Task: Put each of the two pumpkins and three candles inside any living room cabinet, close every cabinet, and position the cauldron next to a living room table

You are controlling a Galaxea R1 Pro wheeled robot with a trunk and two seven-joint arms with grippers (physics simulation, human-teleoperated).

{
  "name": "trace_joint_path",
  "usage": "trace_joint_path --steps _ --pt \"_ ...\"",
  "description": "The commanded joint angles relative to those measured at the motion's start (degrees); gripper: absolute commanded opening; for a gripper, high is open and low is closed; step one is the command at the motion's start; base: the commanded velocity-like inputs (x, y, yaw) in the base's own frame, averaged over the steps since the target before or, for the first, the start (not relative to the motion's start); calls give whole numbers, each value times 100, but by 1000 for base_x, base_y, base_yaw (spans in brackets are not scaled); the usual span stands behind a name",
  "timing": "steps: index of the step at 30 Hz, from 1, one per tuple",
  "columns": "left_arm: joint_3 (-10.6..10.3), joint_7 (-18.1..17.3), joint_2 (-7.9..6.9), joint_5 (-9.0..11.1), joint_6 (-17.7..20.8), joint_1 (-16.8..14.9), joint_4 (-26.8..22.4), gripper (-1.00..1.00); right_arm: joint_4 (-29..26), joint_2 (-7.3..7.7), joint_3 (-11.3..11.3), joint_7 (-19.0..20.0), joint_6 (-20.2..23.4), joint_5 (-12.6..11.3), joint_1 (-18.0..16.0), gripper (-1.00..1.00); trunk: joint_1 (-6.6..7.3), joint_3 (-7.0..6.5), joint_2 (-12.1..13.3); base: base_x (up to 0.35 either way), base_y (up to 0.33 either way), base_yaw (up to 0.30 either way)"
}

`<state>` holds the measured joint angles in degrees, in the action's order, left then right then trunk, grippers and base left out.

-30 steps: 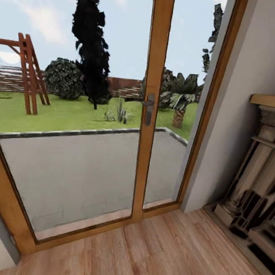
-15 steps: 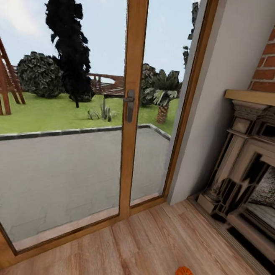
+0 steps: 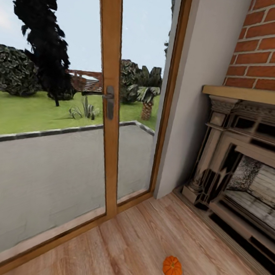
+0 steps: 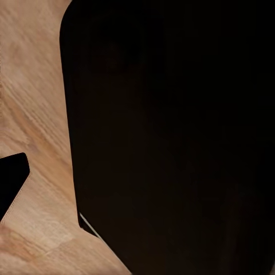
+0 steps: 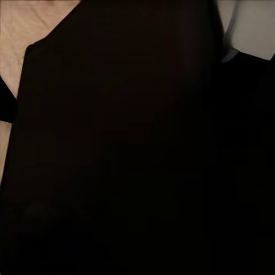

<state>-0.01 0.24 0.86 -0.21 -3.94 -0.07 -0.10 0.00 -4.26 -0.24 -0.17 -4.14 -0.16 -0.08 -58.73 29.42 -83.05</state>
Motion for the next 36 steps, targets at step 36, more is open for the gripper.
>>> trace_joint_path --steps 36 --pt "-2 2 2 -2 -14 2 1 100 0 -4 -3 -4 -17 -10 -1 100 0 163 -2 0 0 -260"
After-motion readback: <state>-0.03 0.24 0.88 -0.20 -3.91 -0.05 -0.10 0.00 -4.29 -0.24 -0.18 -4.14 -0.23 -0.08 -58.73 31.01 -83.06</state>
